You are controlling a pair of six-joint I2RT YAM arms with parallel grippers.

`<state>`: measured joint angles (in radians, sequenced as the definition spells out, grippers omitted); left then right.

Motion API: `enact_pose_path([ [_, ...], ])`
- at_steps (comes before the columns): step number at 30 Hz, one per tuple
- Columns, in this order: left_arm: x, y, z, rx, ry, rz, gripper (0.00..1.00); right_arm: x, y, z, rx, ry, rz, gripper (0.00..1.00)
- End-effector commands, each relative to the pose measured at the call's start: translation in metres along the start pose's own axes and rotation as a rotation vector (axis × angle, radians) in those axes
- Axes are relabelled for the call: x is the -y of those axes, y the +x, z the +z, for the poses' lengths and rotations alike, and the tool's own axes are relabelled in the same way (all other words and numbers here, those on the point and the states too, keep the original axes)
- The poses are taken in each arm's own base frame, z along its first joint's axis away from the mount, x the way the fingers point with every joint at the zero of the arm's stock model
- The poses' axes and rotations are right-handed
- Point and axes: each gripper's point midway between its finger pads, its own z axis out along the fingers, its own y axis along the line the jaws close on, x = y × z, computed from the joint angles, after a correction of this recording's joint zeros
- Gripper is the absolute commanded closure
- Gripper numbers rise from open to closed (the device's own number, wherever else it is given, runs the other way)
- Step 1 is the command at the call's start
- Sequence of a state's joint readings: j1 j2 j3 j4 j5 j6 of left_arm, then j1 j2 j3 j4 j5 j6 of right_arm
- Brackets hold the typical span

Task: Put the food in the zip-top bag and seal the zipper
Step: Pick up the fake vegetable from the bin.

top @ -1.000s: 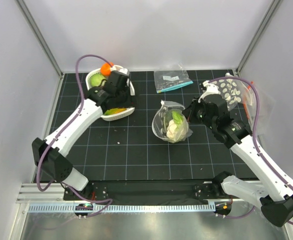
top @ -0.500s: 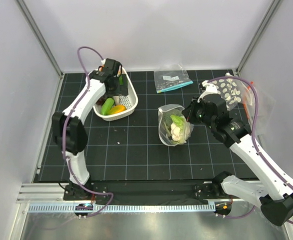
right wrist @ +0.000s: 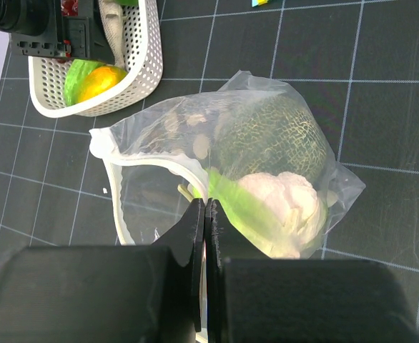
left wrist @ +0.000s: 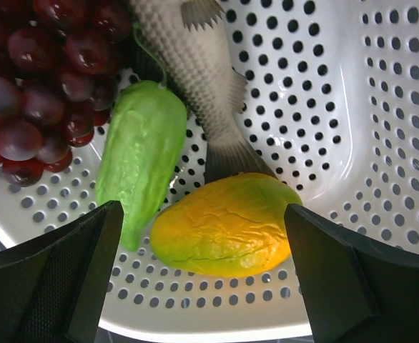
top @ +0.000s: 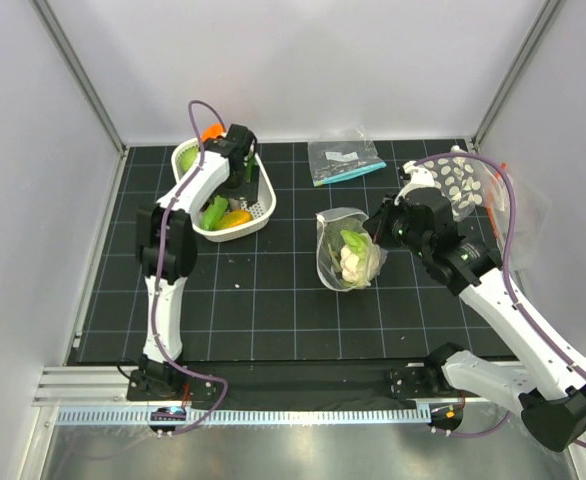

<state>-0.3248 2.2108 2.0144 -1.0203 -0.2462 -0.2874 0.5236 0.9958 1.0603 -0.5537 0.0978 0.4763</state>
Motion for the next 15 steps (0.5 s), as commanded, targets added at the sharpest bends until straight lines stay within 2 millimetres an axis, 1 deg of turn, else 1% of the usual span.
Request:
enact_pose_path([
  [1, -0.018, -0.017, -0.017, 0.083, -0.044, -0.028, 0.01, -0.01, -0.015, 0.0, 0.047, -0.035, -0.006, 0.99],
  [5, -0.023, -0.022, -0.02, 0.104, -0.046, -0.062, 0.02, -0.008, -0.013, 0.002, 0.043, -0.029, -0.008, 0.99],
  [7, -0.027, -0.023, -0.02, 0.101, -0.033, -0.075, 0.05, -0.006, -0.011, 0.003, 0.041, -0.021, -0.009, 0.99],
  [8, -0.033, -0.024, -0.017, 0.094, -0.027, -0.092, 0.08, -0.007, -0.011, 0.002, 0.043, -0.027, -0.009, 0.99],
  [9, -0.031, -0.022, -0.014, 0.079, 0.003, -0.103, 0.16, -0.006, -0.011, 0.002, 0.041, -0.024, -0.008, 0.99],
  [10, -0.033, -0.022, -0.012, 0.07, 0.013, -0.114, 0.19, -0.006, -0.011, 0.002, 0.042, -0.022, -0.009, 0.99],
  [11, -0.039, -0.021, -0.008, 0.06, 0.018, -0.129, 0.21, -0.006, -0.01, 0.001, 0.041, -0.024, -0.01, 0.99],
  [12, -0.04, -0.018, -0.002, 0.043, 0.021, -0.121, 0.23, -0.006, -0.012, 0.001, 0.046, -0.022, -0.008, 0.99],
  [15, -0.039, -0.014, 0.008, 0.009, 0.031, -0.096, 0.26, -0.006, -0.012, 0.0, 0.048, -0.02, -0.009, 0.99],
])
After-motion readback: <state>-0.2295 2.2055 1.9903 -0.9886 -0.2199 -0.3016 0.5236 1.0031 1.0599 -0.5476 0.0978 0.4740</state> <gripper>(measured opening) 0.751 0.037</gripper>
